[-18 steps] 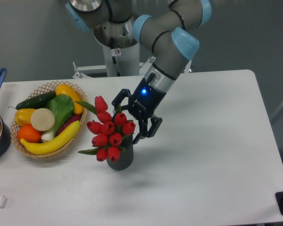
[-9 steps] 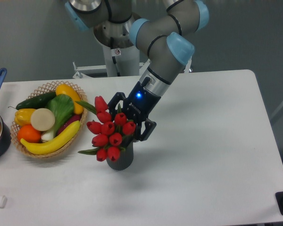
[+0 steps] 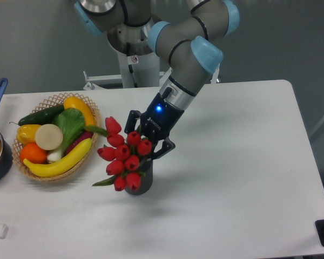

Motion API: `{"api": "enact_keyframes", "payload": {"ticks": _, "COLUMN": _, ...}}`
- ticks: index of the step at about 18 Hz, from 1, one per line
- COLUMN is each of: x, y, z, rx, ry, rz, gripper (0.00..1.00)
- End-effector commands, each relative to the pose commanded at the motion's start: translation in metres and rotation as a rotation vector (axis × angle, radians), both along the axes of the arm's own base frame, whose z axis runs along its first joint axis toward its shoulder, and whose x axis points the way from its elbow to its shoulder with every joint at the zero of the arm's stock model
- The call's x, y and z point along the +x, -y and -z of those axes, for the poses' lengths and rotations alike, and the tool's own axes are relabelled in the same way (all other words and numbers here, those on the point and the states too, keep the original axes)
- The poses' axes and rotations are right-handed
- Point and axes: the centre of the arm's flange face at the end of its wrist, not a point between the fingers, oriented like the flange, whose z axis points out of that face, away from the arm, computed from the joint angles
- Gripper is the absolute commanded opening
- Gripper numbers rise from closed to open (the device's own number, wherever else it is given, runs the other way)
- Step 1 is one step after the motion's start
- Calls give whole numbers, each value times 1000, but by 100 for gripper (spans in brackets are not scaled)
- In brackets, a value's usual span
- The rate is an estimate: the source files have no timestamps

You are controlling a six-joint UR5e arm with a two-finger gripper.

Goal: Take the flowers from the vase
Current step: 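Lift the gripped tulips upward out of the grey vase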

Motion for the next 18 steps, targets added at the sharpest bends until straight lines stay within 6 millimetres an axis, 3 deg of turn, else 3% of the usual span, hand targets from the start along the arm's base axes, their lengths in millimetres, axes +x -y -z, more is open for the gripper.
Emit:
{"api": "enact_keyframes", "payload": {"ticks": 9, "x": -6, "y": 12, "z": -38, "rx": 97, "ry": 86, "rz": -67, "gripper": 46}}
{"api": "enact_keyframes", "payload": {"ticks": 12, "x": -18, "y": 22, "z": -55, "rx": 175, "ry": 148, "rz": -94, "gripper": 46}}
{"api": "enact_keyframes", "payload": {"ticks": 18, "x": -27, "y": 31, "z": -70, "rx": 236, "ry": 191, "rz": -110, "gripper": 46}}
